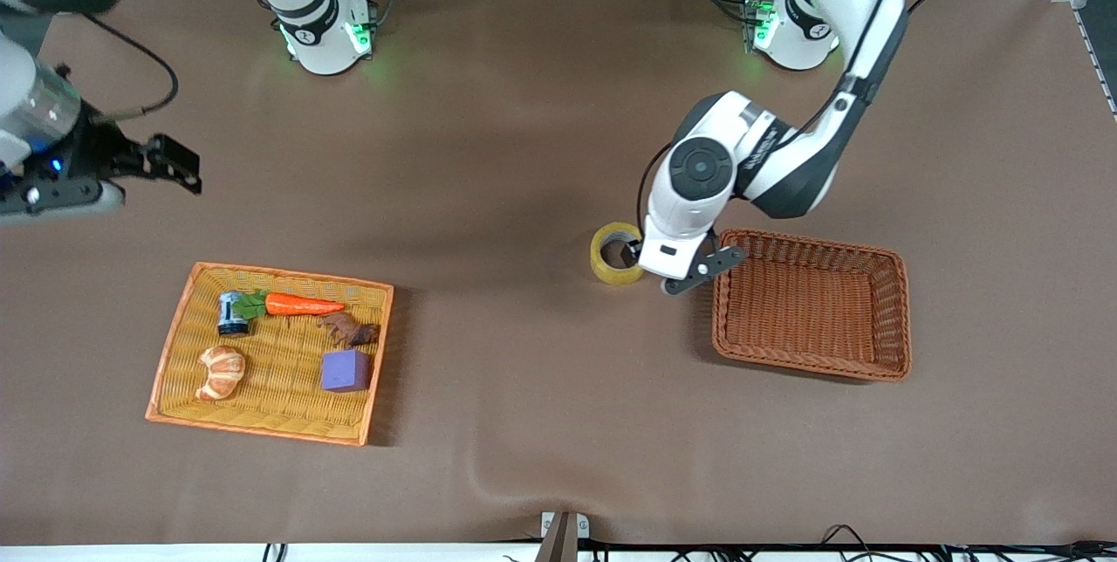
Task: Transfer tape with both arms
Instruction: 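Open the right gripper and withdraw while the left gripper reaches the tape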
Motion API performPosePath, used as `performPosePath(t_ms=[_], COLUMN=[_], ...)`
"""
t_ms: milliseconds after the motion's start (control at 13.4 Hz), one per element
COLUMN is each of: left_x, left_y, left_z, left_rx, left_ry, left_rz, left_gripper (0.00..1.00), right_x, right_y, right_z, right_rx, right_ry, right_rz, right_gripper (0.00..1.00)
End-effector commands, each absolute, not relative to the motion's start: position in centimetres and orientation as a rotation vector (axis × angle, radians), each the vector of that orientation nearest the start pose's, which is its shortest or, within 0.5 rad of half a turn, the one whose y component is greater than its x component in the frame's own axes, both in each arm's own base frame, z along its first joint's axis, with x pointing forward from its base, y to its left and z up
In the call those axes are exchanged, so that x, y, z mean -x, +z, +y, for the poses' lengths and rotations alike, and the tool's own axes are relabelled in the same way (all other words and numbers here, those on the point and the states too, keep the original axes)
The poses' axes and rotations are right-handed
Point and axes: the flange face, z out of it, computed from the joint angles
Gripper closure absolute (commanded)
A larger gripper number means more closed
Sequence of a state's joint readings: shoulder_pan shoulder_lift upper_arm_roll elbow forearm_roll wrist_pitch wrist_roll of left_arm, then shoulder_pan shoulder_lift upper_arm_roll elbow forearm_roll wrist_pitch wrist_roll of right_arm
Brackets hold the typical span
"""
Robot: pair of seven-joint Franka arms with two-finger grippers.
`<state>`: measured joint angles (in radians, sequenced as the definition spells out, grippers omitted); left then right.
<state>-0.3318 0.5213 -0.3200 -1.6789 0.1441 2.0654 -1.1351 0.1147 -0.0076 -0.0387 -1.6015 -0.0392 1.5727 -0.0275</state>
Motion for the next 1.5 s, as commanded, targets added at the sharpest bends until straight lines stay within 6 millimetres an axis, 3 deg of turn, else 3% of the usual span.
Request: performPosePath(t_ms=[0,224,374,523,673,822,897,1047,1121,1271,1421], left_x=[-52.3,-51.0,-50.5,-49.8,-49.4,-49.0,-49.1,-49.5,-50.0,-50.2,-51.2], left_y=[28.7,25.2,23.1,21.7,21.0,19.9,19.4,19.8,20.2,21.0,25.3], left_z=[-39.1,-39.1,-40.0,-40.4,-40.3,-41.0,-40.9,-41.0,-40.6,-40.5,-39.4], left_rx=[3.003,3.046,3.053,3.045,3.04,3.053,3.056,3.057,3.065,3.066,3.056], left_ry=[0.111,0.097,0.109,0.131,0.142,0.147,0.146,0.135,0.125,0.114,0.056], left_rz=[-0.641,-0.636,-0.669,-0.661,-0.656,-0.646,-0.657,-0.694,-0.681,-0.688,-0.744], left_gripper=[0.0,0.0,0.0,0.0,0.0,0.17,0.33,0.86,1.0,1.0,1.0], right_x=[-54.8,-54.8,-54.6,-54.1,-53.9,-54.3,-54.3,-54.3,-54.4,-54.6,-54.5], right_y=[63.5,63.6,63.6,63.3,63.9,65.0,64.9,65.0,65.3,65.4,65.3], right_z=[1.1,-2.6,-3.3,-2.8,-2.9,-2.8,-3.1,-3.5,-3.4,-3.5,-3.5], right_rx=[3.196,3.174,3.146,3.078,3.078,3.109,3.112,3.099,3.1,3.1,3.1], right_ry=[0.02,0.021,0.027,0.09,0.081,0.012,0.013,0.004,-0.015,-0.041,-0.022], right_rz=[-0.109,-0.103,-0.034,0.142,0.14,-0.005,-0.064,-0.054,-0.057,-0.04,0.064], right_gripper=[0.0,0.0,0.0,0.0,0.0,0.0,0.0,0.0,0.0,0.0,0.0])
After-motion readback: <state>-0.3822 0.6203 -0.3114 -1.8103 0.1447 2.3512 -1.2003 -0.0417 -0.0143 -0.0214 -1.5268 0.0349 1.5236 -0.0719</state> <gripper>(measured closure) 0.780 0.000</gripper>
